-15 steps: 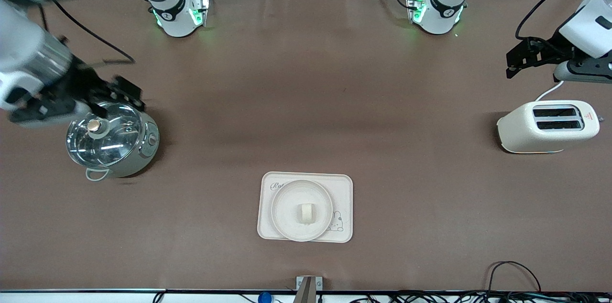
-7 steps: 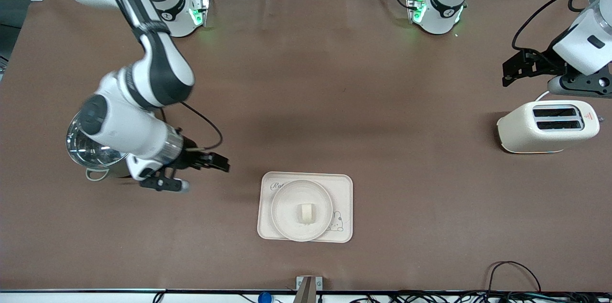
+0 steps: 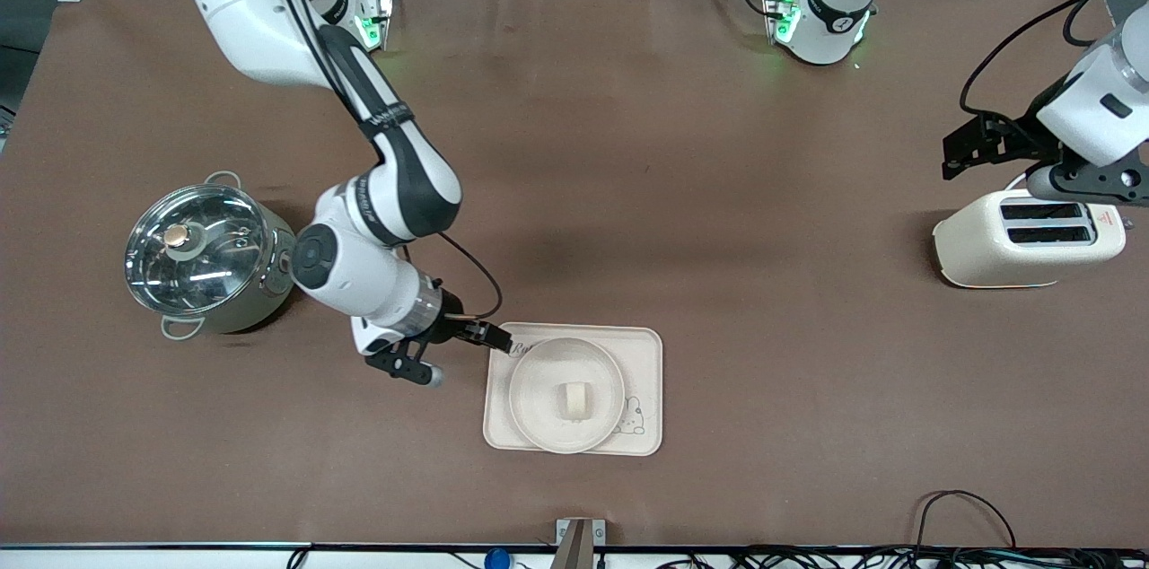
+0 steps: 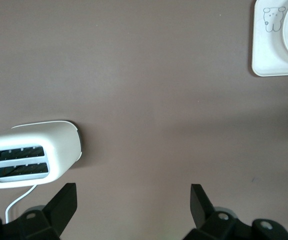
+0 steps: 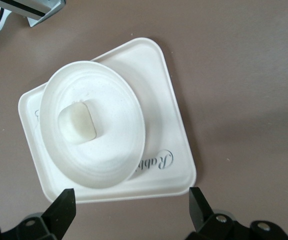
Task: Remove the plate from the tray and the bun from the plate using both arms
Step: 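Lower the right gripper onto the plate rim and close it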
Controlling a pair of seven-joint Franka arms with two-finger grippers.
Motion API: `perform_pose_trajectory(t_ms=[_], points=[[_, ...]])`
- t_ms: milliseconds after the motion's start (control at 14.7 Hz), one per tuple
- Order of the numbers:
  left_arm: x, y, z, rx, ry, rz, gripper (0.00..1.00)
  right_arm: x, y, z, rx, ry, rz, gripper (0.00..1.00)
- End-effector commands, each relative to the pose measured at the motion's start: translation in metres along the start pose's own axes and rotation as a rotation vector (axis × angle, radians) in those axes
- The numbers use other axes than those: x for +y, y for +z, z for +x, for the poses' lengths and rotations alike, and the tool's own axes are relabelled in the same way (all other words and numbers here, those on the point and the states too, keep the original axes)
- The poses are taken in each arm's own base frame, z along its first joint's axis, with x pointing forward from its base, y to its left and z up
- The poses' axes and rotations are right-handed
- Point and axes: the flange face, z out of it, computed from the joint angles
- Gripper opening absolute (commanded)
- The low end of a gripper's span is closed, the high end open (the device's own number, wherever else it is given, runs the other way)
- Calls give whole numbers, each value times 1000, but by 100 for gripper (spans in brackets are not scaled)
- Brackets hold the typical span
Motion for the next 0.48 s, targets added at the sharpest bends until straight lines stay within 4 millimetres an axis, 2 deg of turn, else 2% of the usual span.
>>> perform_pose_trajectory(t_ms=[0, 204, 272, 407], points=[[-3, 3, 9, 15, -2, -9, 100, -6, 42, 4, 26, 55, 29, 100], [-4, 11, 14, 13, -4, -11, 100, -20, 59, 11, 40, 130, 58, 100], [-4, 12, 15, 11, -4, -11, 100, -14, 67, 12, 40, 154, 54, 91], [-4, 13, 17, 19, -3, -12, 100, -11, 73, 12, 49, 152, 51, 88]])
